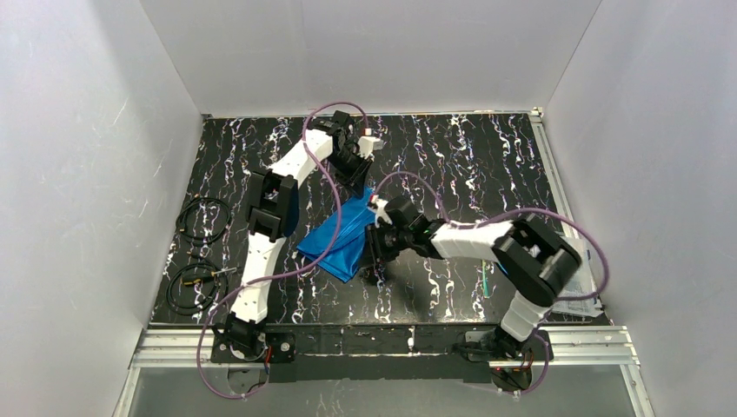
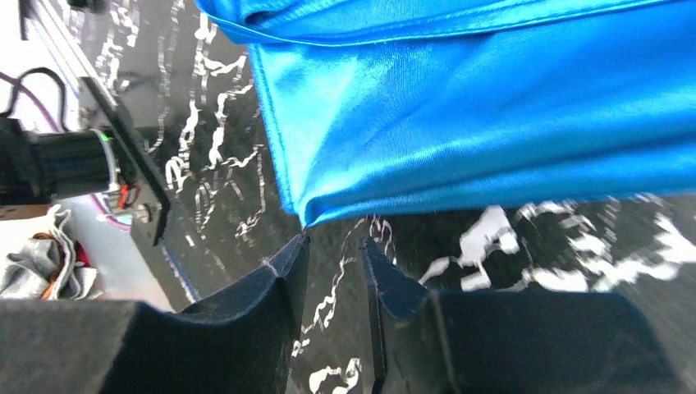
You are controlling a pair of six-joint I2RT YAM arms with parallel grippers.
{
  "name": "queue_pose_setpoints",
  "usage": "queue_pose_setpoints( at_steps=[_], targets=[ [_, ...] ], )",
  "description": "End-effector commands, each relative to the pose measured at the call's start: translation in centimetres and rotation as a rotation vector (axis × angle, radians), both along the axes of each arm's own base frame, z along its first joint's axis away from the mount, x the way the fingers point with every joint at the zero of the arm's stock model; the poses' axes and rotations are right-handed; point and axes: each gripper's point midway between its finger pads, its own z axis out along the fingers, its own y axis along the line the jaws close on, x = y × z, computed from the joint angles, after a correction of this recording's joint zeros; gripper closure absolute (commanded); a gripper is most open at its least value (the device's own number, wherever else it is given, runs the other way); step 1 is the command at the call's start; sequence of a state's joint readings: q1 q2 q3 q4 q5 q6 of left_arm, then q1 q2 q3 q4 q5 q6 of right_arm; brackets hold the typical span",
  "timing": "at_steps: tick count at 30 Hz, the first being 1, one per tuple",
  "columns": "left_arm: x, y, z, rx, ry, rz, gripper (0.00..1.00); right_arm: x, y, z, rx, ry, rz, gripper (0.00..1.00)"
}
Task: Fold the napkin into a case and place the utensils inside
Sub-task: Rotate the 2/3-rectangle-folded napkin at the center of the board.
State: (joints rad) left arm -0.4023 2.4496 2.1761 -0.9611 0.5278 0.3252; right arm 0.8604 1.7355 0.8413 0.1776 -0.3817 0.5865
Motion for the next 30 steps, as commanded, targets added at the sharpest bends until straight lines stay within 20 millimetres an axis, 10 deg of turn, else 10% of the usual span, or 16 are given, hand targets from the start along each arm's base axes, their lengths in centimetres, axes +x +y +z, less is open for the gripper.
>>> queue_pose_setpoints(
  at_steps=[1, 6, 15, 22, 30],
  targets=[
    [-0.9, 0.6, 7.1, -0.082, -0.035, 0.017, 0.78, 3.7, -2.6, 5.8, 0.083, -0.165, -0.07, 0.63],
    [-3.1, 4.1, 12.4, -0.084, -0.077, 0.075, 0.63, 9.2, -5.0, 8.3, 0.132, -0.198, -0.127, 0.65],
    [-13.7, 10.1, 9.3, 0.078, 0.054, 0.118, 0.59, 20.2, -1.5, 5.8, 0.19, -0.146, -0.138, 0.74],
    [-17.8, 12.6, 6.2, 0.128, 0.052, -0.071, 0.65, 21.5, -0.4, 3.1, 0.199, -0.089, -0.134, 0.79],
    [-18.1, 13.3, 3.9, 0.178, -0.14, -0.318, 0.69, 19.7, -1.9, -0.4, 0.126, -0.036, -0.146, 0.83]
  ],
)
